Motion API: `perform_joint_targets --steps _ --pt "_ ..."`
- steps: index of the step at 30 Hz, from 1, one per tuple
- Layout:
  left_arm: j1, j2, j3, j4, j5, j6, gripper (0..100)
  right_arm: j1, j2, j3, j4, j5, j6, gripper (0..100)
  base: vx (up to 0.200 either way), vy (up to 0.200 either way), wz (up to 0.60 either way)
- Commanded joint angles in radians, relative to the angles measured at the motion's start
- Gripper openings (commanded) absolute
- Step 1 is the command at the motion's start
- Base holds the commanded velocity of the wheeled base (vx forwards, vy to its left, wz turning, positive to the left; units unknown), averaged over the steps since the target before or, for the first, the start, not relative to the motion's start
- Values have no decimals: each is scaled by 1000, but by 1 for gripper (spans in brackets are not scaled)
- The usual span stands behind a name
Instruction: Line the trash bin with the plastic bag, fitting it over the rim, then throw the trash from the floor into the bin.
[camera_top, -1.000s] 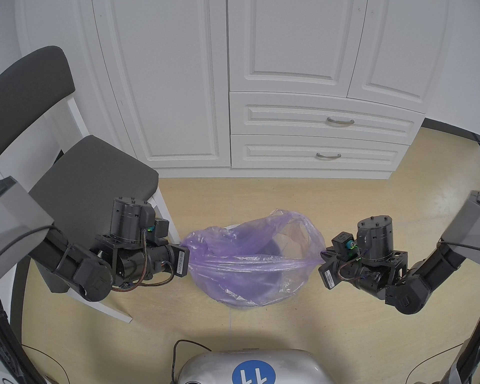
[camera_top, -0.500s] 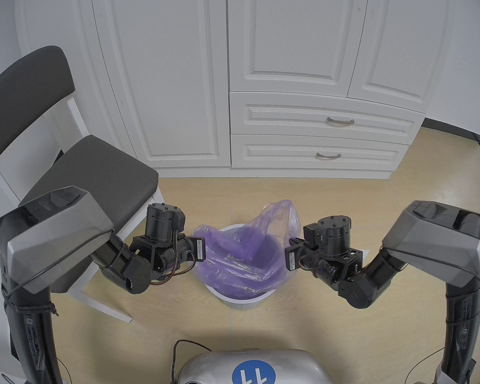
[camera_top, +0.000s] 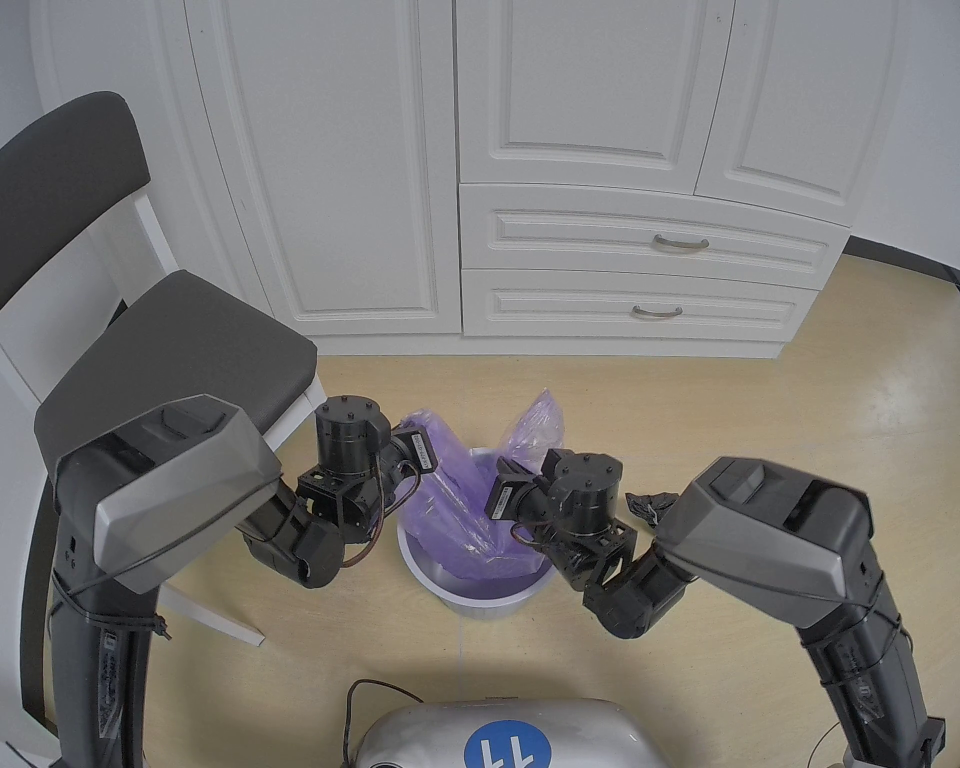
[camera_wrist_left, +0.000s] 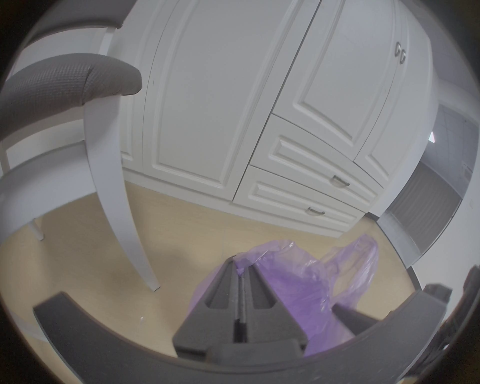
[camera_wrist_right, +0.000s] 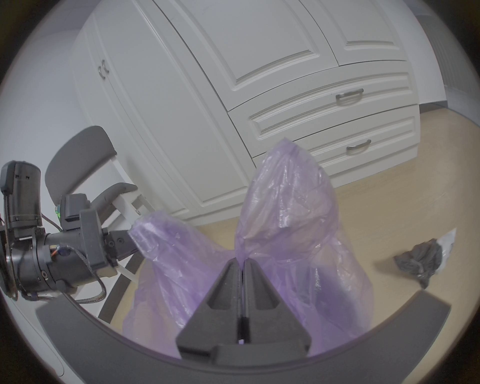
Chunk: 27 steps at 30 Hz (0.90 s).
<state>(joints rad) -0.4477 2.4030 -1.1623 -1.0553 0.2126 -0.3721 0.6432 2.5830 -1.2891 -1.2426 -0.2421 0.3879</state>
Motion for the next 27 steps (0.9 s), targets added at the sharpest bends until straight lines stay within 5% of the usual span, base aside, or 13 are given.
perform_joint_targets --steps 1,18,27 --pt "-36 123 -16 -84 5 -1 0 27 180 -78 -84 1 16 0 0 0 0" --pt "-71 157 16 -74 -5 -1 0 -92 51 8 -67 57 -47 0 0 0 0" --pt "-69 61 194 -22 -144 39 0 -131 -70 165 -43 142 -127 0 0 0 0"
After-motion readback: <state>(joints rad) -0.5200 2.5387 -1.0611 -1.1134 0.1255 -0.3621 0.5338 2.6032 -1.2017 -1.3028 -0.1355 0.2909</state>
